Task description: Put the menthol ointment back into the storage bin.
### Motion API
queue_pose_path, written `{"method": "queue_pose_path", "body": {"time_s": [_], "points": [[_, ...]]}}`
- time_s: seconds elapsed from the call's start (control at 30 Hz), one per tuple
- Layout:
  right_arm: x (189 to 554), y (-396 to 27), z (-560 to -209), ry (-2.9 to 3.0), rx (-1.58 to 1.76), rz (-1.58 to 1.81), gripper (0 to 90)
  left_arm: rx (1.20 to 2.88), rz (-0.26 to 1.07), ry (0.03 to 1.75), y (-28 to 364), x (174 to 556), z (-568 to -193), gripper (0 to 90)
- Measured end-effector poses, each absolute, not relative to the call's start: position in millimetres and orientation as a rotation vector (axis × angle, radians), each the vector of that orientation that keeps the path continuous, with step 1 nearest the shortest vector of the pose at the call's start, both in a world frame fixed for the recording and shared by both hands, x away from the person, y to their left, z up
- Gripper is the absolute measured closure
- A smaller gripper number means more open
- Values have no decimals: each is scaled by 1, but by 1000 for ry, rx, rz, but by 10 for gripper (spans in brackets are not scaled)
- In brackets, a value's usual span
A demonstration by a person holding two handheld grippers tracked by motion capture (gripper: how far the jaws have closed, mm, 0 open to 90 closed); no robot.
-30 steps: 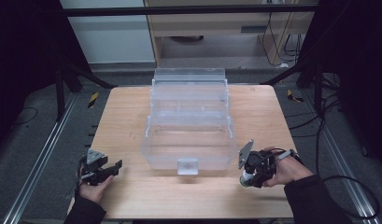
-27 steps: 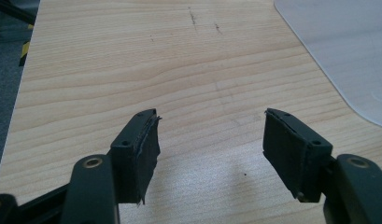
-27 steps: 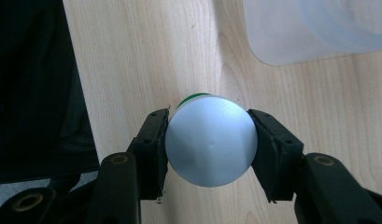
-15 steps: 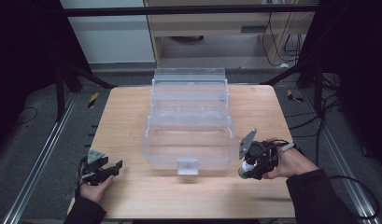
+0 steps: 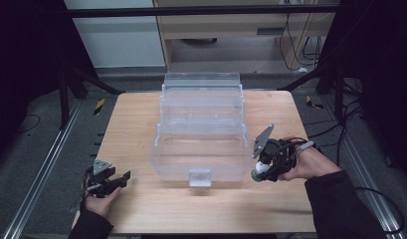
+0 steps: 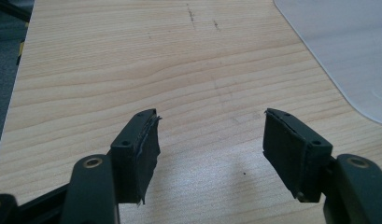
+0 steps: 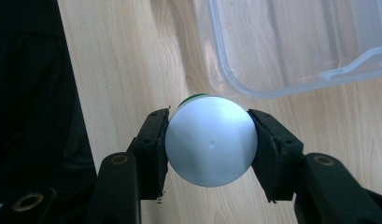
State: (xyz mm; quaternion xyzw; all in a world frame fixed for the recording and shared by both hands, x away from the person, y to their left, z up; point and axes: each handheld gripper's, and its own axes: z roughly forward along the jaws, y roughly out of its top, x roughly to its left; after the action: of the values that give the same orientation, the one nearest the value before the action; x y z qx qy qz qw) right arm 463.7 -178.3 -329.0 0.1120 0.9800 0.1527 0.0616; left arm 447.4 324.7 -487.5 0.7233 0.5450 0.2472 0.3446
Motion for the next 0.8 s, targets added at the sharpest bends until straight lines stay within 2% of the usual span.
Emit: {"method": "queue_pose_path", "body": {"time_s": [0.8], "points": [[495, -164, -304, 2952, 351, 477, 505, 1876, 634, 1416, 325, 448, -488, 355]]}}
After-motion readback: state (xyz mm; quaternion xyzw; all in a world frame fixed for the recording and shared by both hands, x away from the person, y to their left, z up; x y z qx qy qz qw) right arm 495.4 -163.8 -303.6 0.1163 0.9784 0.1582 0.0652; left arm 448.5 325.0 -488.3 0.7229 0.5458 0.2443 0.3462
